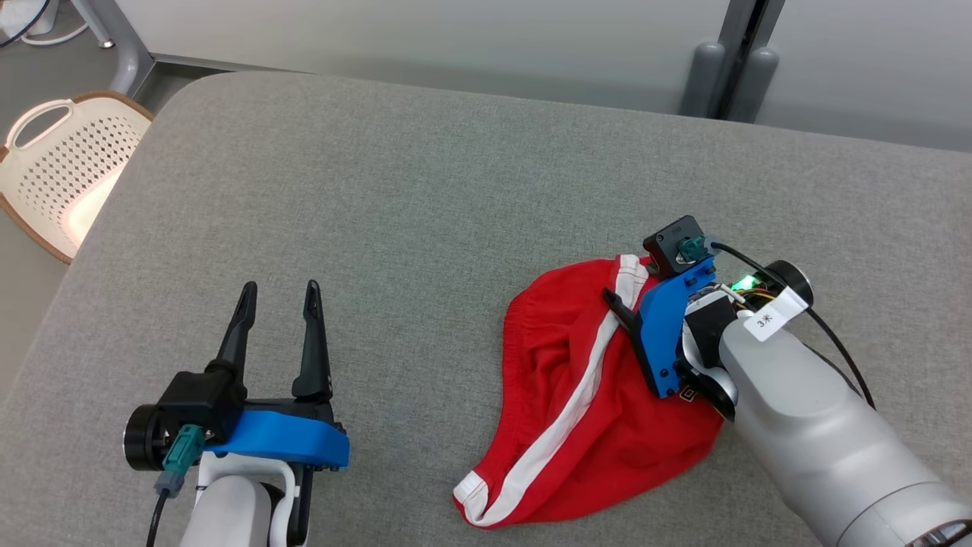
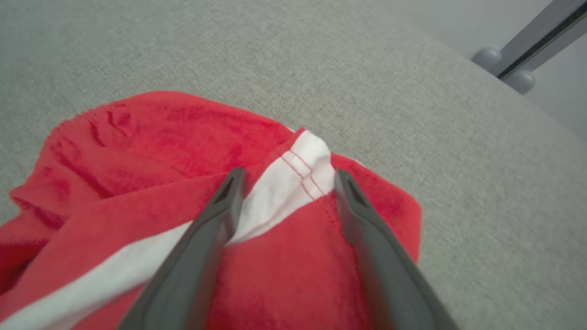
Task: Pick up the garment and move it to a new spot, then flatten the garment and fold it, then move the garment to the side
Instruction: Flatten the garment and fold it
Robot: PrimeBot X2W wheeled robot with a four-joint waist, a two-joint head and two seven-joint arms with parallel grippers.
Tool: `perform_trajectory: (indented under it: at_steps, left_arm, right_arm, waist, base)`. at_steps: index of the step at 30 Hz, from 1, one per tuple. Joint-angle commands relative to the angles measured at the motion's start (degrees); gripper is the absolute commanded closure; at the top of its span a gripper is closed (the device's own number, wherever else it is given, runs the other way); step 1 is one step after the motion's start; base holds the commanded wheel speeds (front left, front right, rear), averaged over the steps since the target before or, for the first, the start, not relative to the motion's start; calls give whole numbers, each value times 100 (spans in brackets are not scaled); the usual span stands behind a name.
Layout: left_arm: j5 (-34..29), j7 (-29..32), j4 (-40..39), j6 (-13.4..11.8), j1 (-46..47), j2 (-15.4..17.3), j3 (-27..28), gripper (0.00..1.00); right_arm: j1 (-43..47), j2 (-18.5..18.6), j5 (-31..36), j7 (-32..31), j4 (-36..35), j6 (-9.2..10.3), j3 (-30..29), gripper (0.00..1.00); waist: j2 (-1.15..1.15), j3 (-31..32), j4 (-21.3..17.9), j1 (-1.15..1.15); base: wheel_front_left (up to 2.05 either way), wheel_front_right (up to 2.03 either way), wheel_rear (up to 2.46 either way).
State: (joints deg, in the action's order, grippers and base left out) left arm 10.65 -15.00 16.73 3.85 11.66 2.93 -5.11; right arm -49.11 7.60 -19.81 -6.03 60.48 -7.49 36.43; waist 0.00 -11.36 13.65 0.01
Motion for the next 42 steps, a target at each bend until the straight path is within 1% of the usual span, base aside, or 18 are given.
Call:
perform_trajectory:
  at_steps: [1, 2, 3, 4, 5, 8, 12, 18, 23, 27, 29, 30, 31, 33, 38, 41, 42]
  left_arm:
    - [43, -25, 1, -33, 101, -6, -37, 0]
    - [42, -25, 3, -41, 118, -6, -48, 0]
    - [59, -25, 7, -48, 132, -5, -59, 0]
    - [80, -25, 13, -44, 146, -5, -74, 0]
    - [92, -25, 18, -58, 161, -6, -87, 0]
    - [129, -25, 26, -95, 177, -7, -96, 0]
    - [100, -25, 41, -115, 89, -5, -11, 0]
    - [-7, -25, 19, -65, -26, -5, 147, 0]
    - [-83, -25, 6, -29, -145, -7, 247, 0]
    - [-126, -25, -15, -15, -275, -5, 367, 0]
    - [-140, -25, -27, 4, -337, -5, 397, 0]
    - [-140, -25, -27, 4, -337, -5, 397, 0]
    - [-147, -25, -29, 12, -354, -5, 406, 0]
    - [-153, -25, -39, 14, -393, -6, 435, 0]
    - [-146, -25, -69, -3, -435, -5, 422, 0]
    - [-167, -25, -83, 4, -461, -4, 450, 0]
    - [-164, -25, -81, 17, -473, -4, 461, 0]
  right_arm:
    - [-130, -27, -53, -44, 140, 0, 84, 0]
    - [-162, -31, -91, -64, 220, 0, 124, 0]
    - [-187, -41, -135, -95, 292, 0, 163, 13]
    - [-214, -48, -174, -84, 345, 0, 196, 60]
    - [-250, -50, -204, -63, 395, 0, 230, 100]
    - [-317, -50, -295, 150, 470, 0, 271, 100]
    - [-396, -22, -352, 725, 501, 0, 292, 100]
    - [-332, -21, -492, 1659, 439, 0, 278, 100]
    - [-11, 82, -678, 2041, 175, 0, 259, 100]
    - [396, 247, -821, 2118, -348, 0, 124, 100]
    - [720, 343, -887, 2121, -788, 0, -46, 100]
    - [720, 343, -887, 2121, -788, 0, -46, 100]
    - [903, 402, -891, 2122, -995, 0, -156, 100]
    - [1297, 512, -827, 2124, -1459, 0, -404, 100]
    - [2493, 563, -799, 2123, -2498, 0, -1079, 100]
    - [3176, 495, -807, 2122, -2957, 0, -1381, 100]
    - [3537, 474, -756, 2122, -3145, 0, -1537, 100]
  waist:
    - [0, -46, 37, -1]
    - [0, -60, 50, -1]
    - [0, -74, 60, -1]
    - [0, -84, 68, -1]
    - [0, -93, 73, -1]
    - [0, -89, 53, -1]
    - [0, 6, -61, -1]
    - [0, 235, -360, -1]
    - [0, 413, -669, -1]
    - [0, 512, -940, -1]
    - [0, 541, -1072, -1]
    - [0, 541, -1072, -1]
    - [0, 551, -1124, -1]
    - [0, 570, -1228, -1]
    - [0, 592, -1426, -1]
    - [0, 599, -1524, -1]
    - [0, 601, -1570, -1]
  base:
    - [0, 0, 0]
    - [0, 0, 0]
    - [0, 0, 0]
    - [0, 0, 0]
    - [0, 0, 0]
    - [0, 0, 0]
    - [0, 0, 0]
    - [0, 0, 0]
    - [0, 0, 0]
    - [0, 0, 0]
    - [0, 0, 0]
    - [0, 0, 0]
    - [0, 0, 0]
    - [0, 0, 0]
    - [0, 0, 0]
    - [0, 0, 0]
    - [0, 0, 0]
